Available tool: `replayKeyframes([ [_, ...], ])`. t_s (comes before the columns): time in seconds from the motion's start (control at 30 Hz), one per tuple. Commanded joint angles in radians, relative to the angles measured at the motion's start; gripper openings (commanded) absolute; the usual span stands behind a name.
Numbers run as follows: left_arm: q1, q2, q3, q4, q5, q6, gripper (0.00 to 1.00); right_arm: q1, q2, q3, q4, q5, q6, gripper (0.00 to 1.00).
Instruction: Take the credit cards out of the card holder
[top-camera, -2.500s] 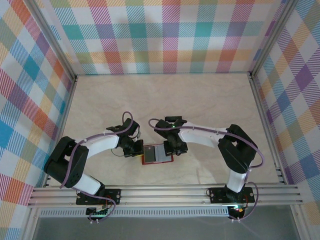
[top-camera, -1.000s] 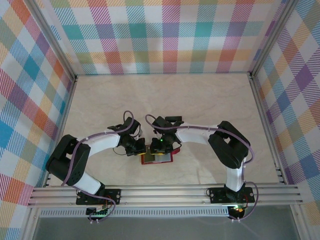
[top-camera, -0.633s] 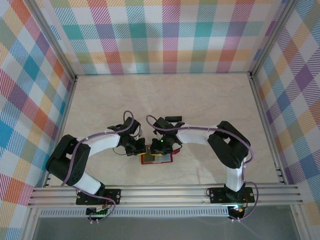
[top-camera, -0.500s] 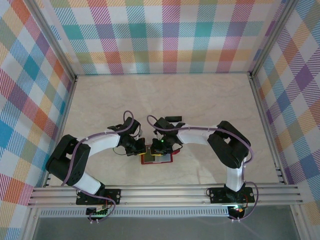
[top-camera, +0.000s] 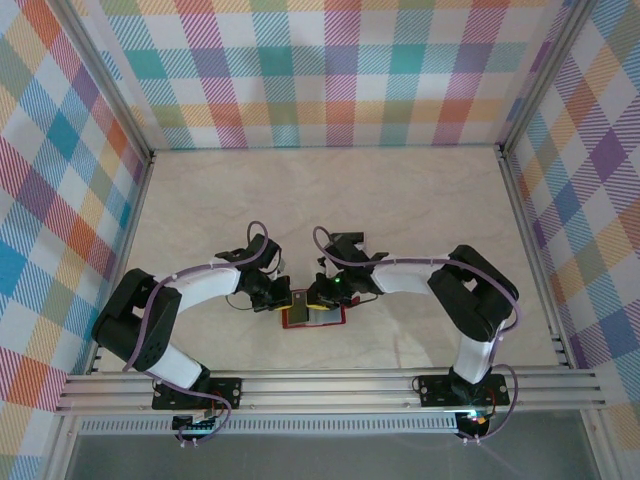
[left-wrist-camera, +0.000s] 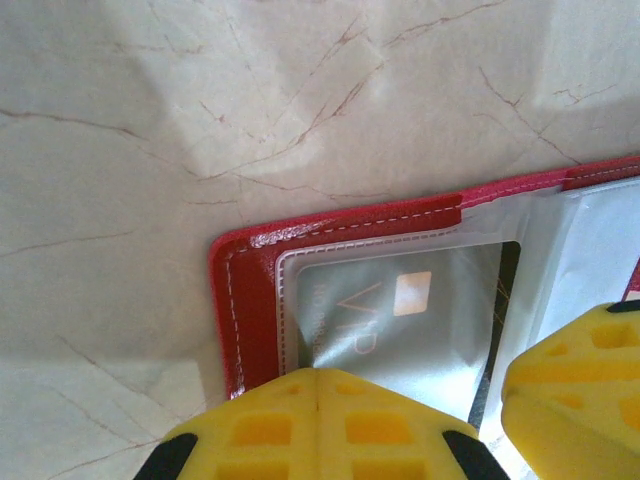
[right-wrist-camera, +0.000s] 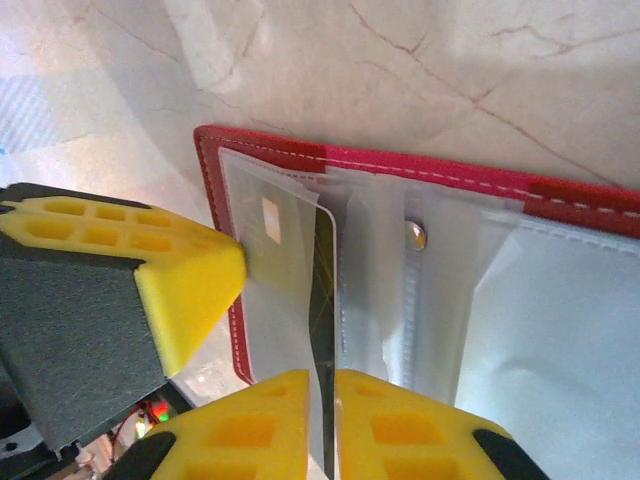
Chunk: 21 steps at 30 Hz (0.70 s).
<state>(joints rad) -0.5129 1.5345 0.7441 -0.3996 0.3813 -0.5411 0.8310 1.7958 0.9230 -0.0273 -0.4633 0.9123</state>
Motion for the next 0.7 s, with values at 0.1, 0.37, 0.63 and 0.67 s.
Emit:
replayKeyframes([
  [0.1,0.003,0.024,0.0,-0.053,-0.041,0.016,0.0,-0.004,0.002,0.005,0.015,-0.004,0.017,0.19],
  [0.37,0.002,0.024,0.0,-0.054,-0.041,0.016,0.0,-0.006,0.042,0.007,0.077,-0.05,0.031,0.23],
  [0.63,0.002,0.023,0.002,-0.056,-0.039,0.015,0.0,-0.006,0.043,-0.024,0.156,-0.071,0.066,0.18],
  [0.67,0.002,0.022,0.002,-0.056,-0.041,0.015,0.0,-0.006,0.04,-0.033,0.17,-0.072,0.074,0.17],
])
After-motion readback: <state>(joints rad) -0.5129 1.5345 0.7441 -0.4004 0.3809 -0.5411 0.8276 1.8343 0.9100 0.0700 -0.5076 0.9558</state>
